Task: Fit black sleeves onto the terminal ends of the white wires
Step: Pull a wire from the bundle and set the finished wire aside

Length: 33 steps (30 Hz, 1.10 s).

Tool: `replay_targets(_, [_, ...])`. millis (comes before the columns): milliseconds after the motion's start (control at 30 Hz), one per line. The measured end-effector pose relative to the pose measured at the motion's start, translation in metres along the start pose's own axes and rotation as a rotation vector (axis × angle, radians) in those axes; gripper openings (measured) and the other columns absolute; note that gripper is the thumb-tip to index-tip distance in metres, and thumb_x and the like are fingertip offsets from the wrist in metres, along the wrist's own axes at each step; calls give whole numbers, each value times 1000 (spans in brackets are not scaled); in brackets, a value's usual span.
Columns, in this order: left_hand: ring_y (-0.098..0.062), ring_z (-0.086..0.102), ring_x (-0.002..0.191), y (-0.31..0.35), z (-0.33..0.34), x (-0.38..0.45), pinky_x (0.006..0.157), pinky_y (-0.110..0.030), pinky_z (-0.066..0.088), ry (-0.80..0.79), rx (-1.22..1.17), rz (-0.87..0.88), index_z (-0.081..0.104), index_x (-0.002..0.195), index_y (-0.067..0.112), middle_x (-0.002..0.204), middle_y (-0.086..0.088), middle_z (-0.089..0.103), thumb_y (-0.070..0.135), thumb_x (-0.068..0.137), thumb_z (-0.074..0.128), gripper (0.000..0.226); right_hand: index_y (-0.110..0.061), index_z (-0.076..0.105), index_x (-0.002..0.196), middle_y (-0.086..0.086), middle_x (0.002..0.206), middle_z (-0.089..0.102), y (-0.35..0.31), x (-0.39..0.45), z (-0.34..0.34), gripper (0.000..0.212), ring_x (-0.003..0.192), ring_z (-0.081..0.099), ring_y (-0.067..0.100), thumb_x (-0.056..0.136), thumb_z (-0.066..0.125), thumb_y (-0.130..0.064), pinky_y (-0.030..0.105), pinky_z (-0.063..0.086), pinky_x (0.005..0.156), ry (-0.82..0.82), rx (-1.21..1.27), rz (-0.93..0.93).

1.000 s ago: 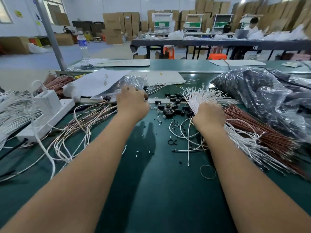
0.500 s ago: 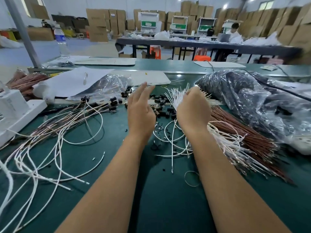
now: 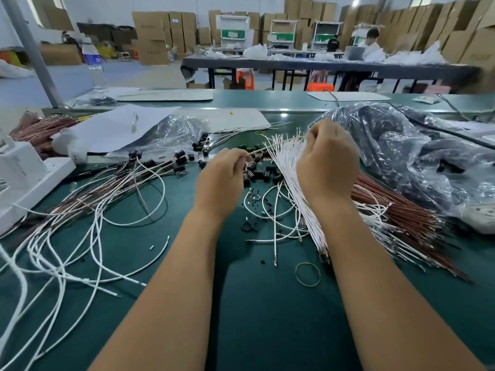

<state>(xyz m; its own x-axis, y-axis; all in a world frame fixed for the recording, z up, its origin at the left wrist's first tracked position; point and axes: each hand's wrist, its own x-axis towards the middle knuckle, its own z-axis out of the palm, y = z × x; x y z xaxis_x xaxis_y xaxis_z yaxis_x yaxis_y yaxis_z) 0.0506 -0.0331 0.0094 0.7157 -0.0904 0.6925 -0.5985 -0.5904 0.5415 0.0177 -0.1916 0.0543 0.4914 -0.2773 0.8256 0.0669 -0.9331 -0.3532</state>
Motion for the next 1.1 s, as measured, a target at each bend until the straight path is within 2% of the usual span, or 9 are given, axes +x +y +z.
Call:
replay_targets(167, [-15, 47, 58, -7, 4, -4, 51, -27, 32, -75, 119, -123, 67, 101, 18, 66, 10, 56, 23, 100, 47, 20, -12, 66, 87, -1, 74, 65, 26, 12, -22, 13, 61, 53, 16, 89, 66, -25, 25, 37, 56, -325, -115, 71])
replay_targets(367, [-5, 43, 54, -18, -1, -1, 49, -23, 28, 14, 173, -363, 63, 98, 10, 66, 6, 52, 23, 101, 46, 22, -2, 74, 87, 5, 68, 64, 60, 30, -53, 13, 59, 62, 15, 83, 67, -13, 23, 53, 52, -1070, 779, 692])
replay_targets(467, [-16, 49, 64, -18, -2, 0, 55, -27, 30, 6, 239, -417, 61, 96, 6, 75, -2, 56, 27, 100, 46, 26, -1, 72, 95, 6, 65, 60, 62, 24, -57, 16, 46, 54, 10, 90, 59, -6, 16, 43, 38, -1157, 672, 767])
replay_targets(667, [-24, 54, 75, -19, -2, -4, 55, -28, 33, -99, 311, -391, 67, 90, 12, 81, -5, 65, 37, 99, 45, 34, -3, 66, 92, 3, 67, 52, 48, 36, -70, 23, 49, 38, 7, 98, 52, -20, 17, 31, 42, -896, 592, 745])
replay_targets(767, [-28, 56, 67, -15, -1, -5, 49, -26, 31, -158, 290, -329, 63, 75, 9, 64, -5, 58, 40, 99, 46, 43, -3, 65, 90, 7, 78, 57, 35, 46, -81, 10, 66, 50, 16, 91, 61, -12, 31, 49, 64, -821, 76, 497])
replay_targets(833, [-27, 55, 62, -12, -1, -5, 49, -26, 33, -187, 238, -275, 64, 74, 7, 61, -7, 58, 42, 98, 48, 45, -3, 57, 78, 10, 72, 53, 29, 48, -80, 9, 65, 49, 24, 87, 58, -3, 35, 45, 66, -501, -299, 326])
replay_targets(967, [-17, 37, 47, -10, -1, -6, 52, -29, 31, -173, 103, -205, 57, 62, 13, 48, -2, 44, 35, 99, 49, 44, -5, 61, 83, 12, 81, 56, 24, 45, -75, 12, 72, 49, 28, 91, 52, -2, 33, 34, 64, -54, -385, 221])
replay_targets(1033, [-19, 37, 47, -9, 0, -5, 54, -29, 33, -146, 80, -225, 65, 74, 5, 51, -9, 49, 33, 100, 48, 42, -9, 67, 98, 12, 94, 64, 28, 43, -70, 18, 76, 50, 26, 96, 49, -12, 31, 33, 64, -11, -387, 147])
replay_targets(1100, [-19, 36, 45, -12, -3, -3, 51, -26, 29, -60, 94, -289, 66, 78, 0, 56, -13, 55, 31, 101, 46, 44, -11, 69, 99, 8, 95, 66, 34, 40, -67, 18, 77, 53, 21, 95, 54, -21, 33, 42, 66, -169, -221, 133])
